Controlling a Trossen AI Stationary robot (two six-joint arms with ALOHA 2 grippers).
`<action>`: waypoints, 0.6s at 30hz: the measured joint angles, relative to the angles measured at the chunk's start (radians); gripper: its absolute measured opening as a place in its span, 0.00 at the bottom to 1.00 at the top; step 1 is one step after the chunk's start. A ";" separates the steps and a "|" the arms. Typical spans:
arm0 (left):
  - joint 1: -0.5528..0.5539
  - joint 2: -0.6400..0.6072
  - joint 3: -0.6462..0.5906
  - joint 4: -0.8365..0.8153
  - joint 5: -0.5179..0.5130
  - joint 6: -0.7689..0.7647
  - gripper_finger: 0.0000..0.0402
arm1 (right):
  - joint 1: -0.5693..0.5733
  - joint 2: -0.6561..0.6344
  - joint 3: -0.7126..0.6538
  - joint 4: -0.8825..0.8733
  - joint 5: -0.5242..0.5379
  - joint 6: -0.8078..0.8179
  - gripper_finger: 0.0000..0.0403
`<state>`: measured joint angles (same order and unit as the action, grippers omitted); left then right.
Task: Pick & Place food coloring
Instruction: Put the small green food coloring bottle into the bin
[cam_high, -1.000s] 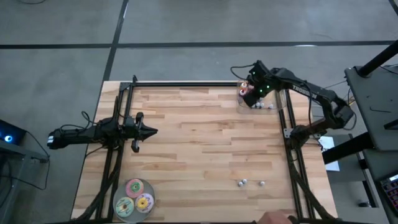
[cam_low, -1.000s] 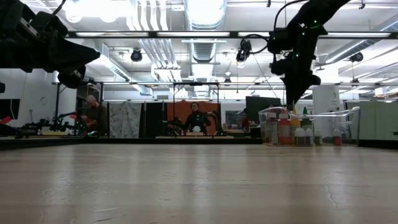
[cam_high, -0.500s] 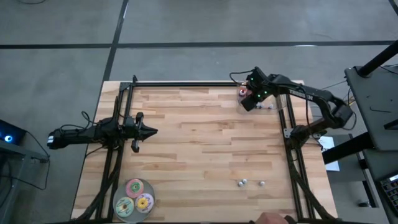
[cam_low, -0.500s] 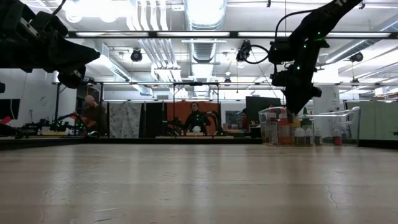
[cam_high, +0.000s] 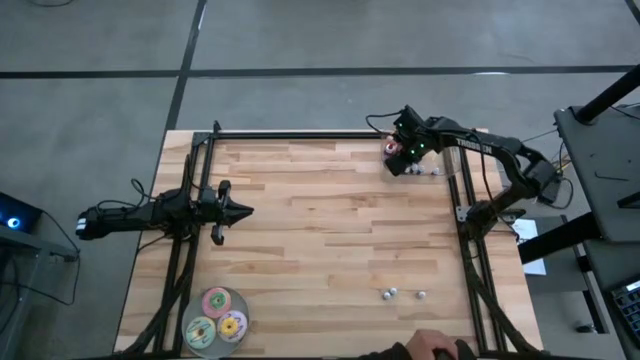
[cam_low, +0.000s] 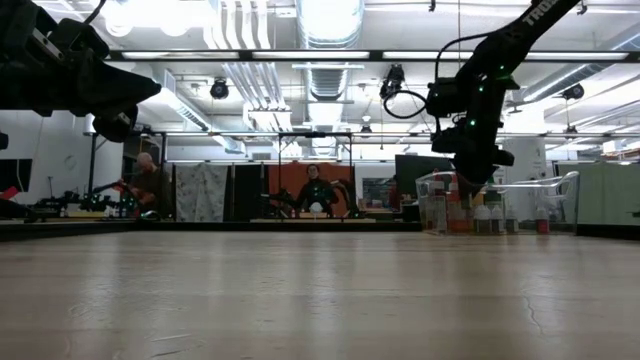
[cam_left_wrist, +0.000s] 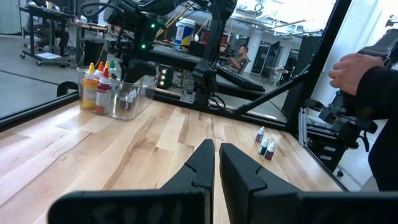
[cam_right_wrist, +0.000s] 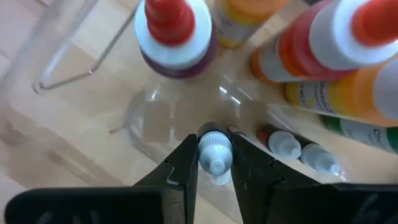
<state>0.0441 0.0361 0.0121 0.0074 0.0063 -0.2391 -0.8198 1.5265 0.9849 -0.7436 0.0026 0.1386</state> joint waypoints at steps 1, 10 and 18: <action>0.000 0.000 0.000 0.000 0.000 0.000 0.00 | -0.002 0.002 0.003 0.002 0.000 -0.001 0.17; 0.000 0.000 0.000 0.000 0.000 0.000 0.00 | -0.014 0.032 0.003 0.015 0.000 -0.010 0.17; 0.000 0.000 0.000 0.000 0.000 0.000 0.00 | -0.025 0.048 0.003 0.026 -0.001 -0.010 0.17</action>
<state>0.0441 0.0361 0.0120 0.0074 0.0067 -0.2394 -0.8444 1.5741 0.9878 -0.7180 0.0021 0.1287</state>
